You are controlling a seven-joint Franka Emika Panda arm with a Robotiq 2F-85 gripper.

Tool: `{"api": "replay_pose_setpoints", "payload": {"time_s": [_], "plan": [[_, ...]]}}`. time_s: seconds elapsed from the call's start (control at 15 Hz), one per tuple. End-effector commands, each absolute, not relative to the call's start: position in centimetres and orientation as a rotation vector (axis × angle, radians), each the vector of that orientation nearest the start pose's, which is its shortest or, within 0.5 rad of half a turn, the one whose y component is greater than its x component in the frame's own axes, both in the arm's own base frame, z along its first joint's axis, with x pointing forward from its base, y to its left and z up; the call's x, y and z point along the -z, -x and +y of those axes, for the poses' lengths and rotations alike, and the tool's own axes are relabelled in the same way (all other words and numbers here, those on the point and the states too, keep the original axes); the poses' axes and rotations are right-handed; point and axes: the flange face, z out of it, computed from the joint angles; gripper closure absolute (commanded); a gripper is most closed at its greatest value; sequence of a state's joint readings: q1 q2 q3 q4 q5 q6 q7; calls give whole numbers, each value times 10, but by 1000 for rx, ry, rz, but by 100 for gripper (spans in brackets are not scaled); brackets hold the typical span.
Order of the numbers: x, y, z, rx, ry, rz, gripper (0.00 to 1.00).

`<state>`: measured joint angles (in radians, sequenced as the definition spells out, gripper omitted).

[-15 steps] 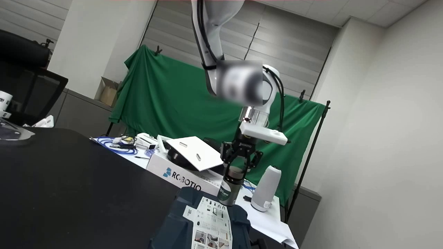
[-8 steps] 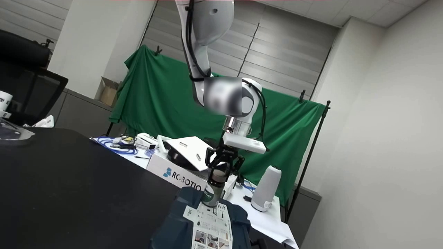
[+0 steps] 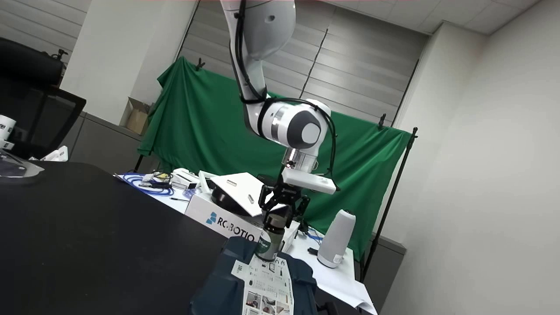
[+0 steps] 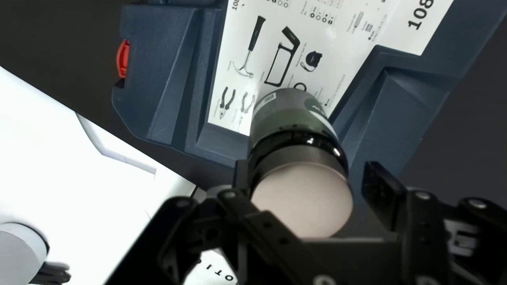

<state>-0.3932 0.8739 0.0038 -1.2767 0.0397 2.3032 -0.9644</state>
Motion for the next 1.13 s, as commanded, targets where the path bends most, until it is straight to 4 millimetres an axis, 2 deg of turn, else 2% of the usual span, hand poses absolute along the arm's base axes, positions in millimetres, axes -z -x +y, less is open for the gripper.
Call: {"api": "replay_pose_setpoints", "payload": {"time_s": [0.0, 0.07, 0.4, 0.53, 0.6, 0.67, 0.8, 1.07], "plan": [[-275, -711, -283, 240, 3088, -877, 0], [-289, -710, -280, 247, 3095, -880, 0], [-387, -695, -255, 371, 3137, -947, 0], [-414, -683, -245, 383, 3141, -973, 0], [-421, -676, -239, 366, 3137, -985, 0], [-409, -699, -250, 413, 3126, -976, 0], [-424, -687, -241, 399, 3126, -992, 0], [-419, -680, -240, 373, 3123, -989, 0]]}}
